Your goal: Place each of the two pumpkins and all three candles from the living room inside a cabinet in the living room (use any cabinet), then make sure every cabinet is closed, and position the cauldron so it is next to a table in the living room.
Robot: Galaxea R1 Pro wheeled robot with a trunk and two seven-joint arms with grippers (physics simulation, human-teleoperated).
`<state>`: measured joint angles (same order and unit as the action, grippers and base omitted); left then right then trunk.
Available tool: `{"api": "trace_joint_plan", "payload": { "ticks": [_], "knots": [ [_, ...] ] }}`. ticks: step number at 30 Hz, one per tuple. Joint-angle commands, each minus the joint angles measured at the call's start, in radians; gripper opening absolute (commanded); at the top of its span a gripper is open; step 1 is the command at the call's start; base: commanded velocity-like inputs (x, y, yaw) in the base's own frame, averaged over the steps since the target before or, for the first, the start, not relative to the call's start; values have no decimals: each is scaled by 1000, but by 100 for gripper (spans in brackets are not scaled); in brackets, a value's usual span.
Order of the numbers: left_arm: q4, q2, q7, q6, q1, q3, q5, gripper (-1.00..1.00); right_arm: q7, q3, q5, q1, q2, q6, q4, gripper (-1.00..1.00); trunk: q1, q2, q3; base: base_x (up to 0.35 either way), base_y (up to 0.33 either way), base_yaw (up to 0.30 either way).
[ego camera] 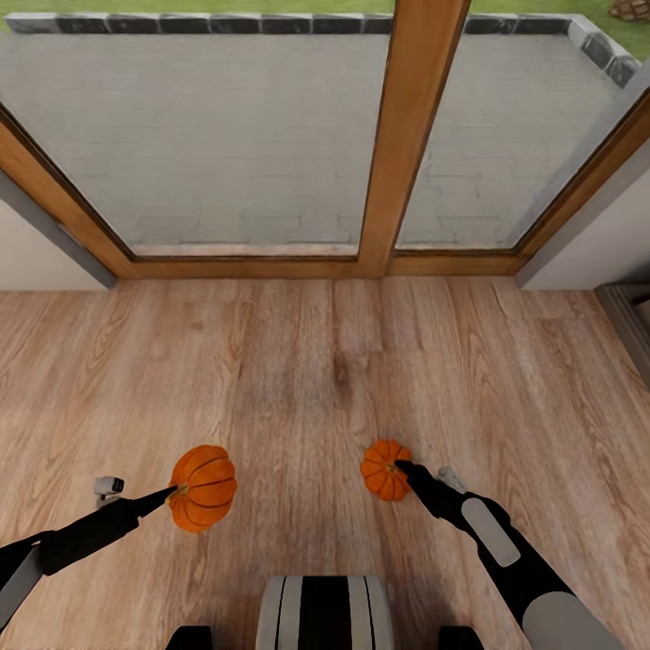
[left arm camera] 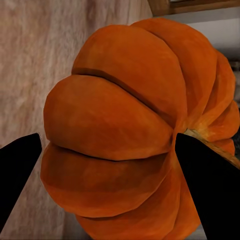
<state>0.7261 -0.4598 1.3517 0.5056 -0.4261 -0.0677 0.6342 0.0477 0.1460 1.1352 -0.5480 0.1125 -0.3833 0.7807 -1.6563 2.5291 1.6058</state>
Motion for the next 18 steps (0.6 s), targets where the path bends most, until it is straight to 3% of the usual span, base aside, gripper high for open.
{"api": "trace_joint_plan", "payload": {
  "ticks": [1, 6, 10, 18],
  "knots": [
    [0, -1, 2, 10, 0, 0, 2, -100, 8, 4, -2, 0, 1, -2, -18, 100, 0, 0, 1, 0, 0, 0],
    [1, -2, 26, 10, 0, 0, 2, -100, 8, 4, -1, 0, 1, -2, -18, 100, 0, 0, 1, 0, 0, 0],
    [0, -2, 34, 10, 0, 0, 2, -100, 8, 4, -2, 0, 0, -2, -18, 100, -2, 1, 16, 0, 0, 0],
    [1, -2, 37, 10, 0, 0, 2, -100, 7, 4, -2, 0, 0, -2, -18, 100, -2, 1, 16, 0, 0, 0]
  ]
}}
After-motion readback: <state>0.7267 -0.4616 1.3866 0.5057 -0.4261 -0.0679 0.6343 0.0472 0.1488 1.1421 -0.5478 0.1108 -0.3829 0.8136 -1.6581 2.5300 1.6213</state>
